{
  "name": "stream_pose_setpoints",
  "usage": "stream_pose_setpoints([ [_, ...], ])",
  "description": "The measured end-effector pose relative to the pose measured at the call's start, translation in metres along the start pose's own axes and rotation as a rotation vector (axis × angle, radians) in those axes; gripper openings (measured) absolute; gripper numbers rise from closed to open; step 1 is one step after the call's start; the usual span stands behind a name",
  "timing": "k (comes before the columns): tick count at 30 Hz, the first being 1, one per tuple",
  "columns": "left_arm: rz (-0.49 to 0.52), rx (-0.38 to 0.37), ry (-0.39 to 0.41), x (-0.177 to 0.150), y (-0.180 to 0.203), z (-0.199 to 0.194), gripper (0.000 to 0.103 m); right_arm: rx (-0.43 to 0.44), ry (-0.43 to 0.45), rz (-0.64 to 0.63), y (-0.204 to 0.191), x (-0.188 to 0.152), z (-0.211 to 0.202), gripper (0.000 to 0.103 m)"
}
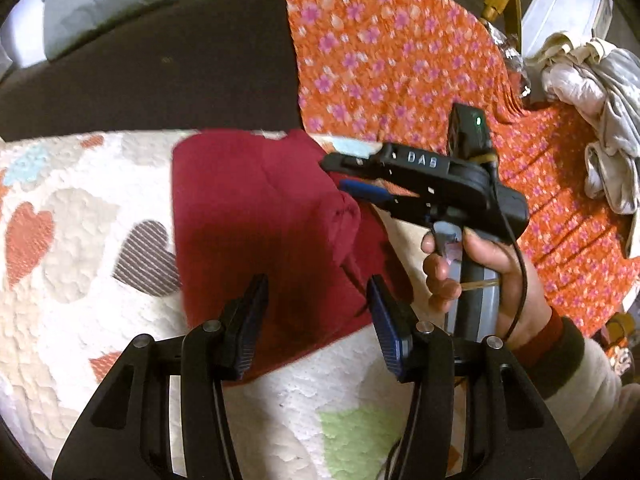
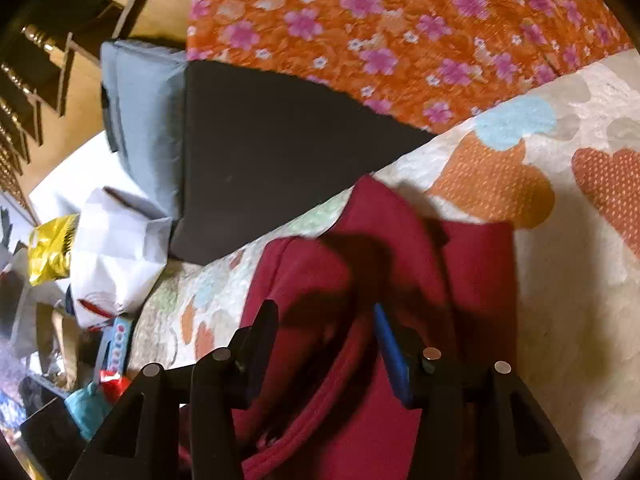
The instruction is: Fold small clothes
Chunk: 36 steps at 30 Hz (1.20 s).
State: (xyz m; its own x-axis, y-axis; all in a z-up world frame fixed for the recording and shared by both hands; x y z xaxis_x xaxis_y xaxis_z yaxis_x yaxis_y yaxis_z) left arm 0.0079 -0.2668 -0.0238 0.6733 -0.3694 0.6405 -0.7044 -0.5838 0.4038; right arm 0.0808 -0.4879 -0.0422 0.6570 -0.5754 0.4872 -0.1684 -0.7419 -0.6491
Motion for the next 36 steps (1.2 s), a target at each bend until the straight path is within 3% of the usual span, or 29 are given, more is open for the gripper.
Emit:
stream_pose_setpoints([
  [7, 0.073, 0.0, -0.095, -0.024, 0.016, 0.023, 0.05, -0.003, -0.019, 0.051, 0.01, -0.018, -0.001, 0.05],
  [10, 0.076, 0.014, -0.105, -0.027, 0.015, 0.027, 0.05, -0.039, 0.002, 0.039, 0.011, -0.022, -0.006, 0.054],
  [20, 0.082, 0.043, -0.114, -0.031, 0.012, 0.032, 0.05, -0.031, 0.007, 0.034, 0.01, -0.033, 0.011, 0.063],
  [25, 0.076, 0.045, -0.115, -0.032, 0.011, 0.031, 0.05, -0.064, 0.007, -0.051, -0.003, -0.038, 0.021, 0.064],
  [27, 0.077, 0.049, -0.115, -0.032, 0.012, 0.031, 0.05, -0.064, 0.014, -0.092, -0.008, -0.039, 0.021, 0.048],
  [29, 0.081, 0.056, -0.113, -0.032, 0.013, 0.03, 0.05, -0.057, 0.031, -0.116, -0.012, -0.037, 0.016, 0.024],
  [33, 0.083, 0.036, -0.103, -0.027, 0.018, 0.021, 0.05, -0.023, 0.074, -0.155, -0.021, -0.026, -0.008, 0.019],
  [36, 0.059, -0.04, -0.062, -0.017, 0.027, 0.005, 0.05, -0.035, 0.11, -0.205, -0.027, -0.013, -0.028, 0.018],
])
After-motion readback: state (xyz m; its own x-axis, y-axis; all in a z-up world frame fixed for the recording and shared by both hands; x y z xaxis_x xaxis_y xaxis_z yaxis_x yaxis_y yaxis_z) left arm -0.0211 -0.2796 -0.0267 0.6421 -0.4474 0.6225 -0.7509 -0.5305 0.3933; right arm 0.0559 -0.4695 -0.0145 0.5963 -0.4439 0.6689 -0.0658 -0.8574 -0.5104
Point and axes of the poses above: each gripper's, at about its wrist camera, not at the fingertips, and z roughly the way its jaws point, y to its right, x to its top, the point moved 6 cm from there along z, roughly the way its jaws point, and after that the axes turned 2 degrees about y, right-handed, at the moved point
